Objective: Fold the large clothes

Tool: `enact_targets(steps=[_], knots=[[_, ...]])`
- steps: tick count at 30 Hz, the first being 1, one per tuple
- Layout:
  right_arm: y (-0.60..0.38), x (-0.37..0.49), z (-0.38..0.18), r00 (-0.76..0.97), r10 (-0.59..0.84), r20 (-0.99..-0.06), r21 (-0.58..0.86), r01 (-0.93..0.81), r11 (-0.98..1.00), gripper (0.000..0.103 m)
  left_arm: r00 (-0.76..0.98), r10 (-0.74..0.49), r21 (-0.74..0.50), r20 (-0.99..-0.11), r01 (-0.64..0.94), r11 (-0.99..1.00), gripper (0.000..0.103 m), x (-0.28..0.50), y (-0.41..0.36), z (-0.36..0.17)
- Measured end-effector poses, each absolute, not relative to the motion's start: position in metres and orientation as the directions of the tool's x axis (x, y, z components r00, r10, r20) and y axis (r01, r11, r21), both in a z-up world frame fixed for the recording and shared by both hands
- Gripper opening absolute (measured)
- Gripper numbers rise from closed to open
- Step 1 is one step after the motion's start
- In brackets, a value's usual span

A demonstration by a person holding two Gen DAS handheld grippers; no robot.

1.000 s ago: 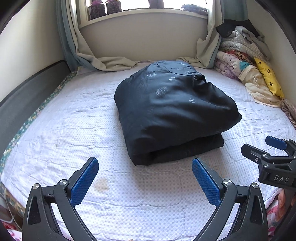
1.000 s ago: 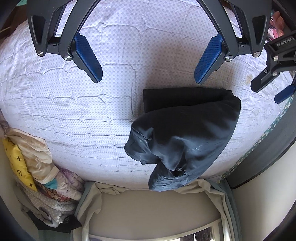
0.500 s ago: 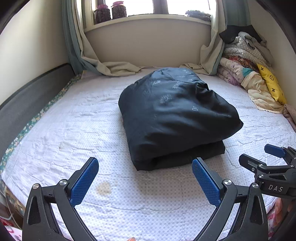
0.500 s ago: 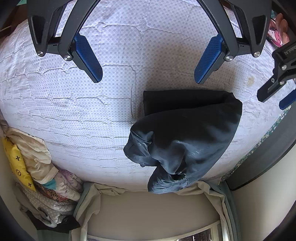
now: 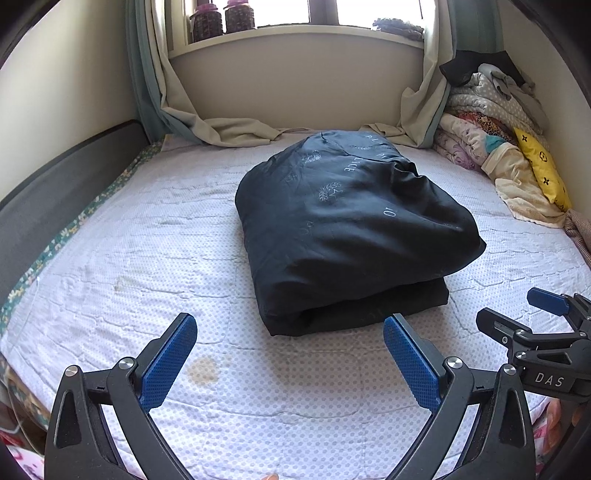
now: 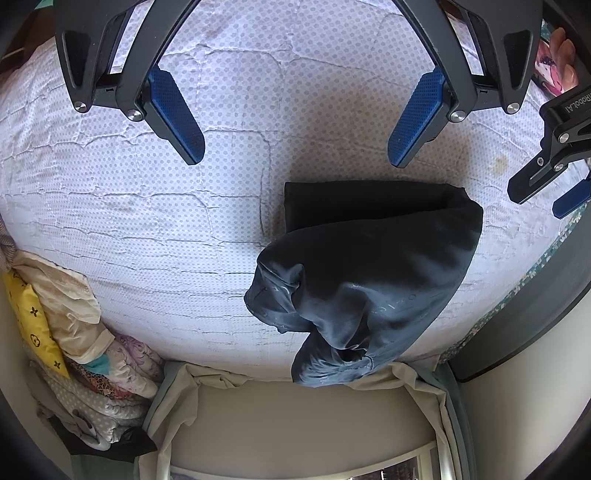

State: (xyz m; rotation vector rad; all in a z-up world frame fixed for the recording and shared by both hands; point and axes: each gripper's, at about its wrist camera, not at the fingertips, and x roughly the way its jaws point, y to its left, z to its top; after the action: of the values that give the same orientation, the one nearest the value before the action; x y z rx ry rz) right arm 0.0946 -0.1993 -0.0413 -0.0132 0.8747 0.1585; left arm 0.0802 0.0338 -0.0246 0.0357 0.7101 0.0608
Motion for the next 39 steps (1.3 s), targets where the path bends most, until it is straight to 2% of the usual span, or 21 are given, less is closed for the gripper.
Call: enact_targets(steps=[39], knots=[[-0.2031,0.0927,-0.0477,0.607,0.134,-0.783,0.052,-0.151,0.987,0.099,0.717,0.016,0.001,-0.697,-0.021,1.0,0.102,0.0839,0.0363,-0.0329]])
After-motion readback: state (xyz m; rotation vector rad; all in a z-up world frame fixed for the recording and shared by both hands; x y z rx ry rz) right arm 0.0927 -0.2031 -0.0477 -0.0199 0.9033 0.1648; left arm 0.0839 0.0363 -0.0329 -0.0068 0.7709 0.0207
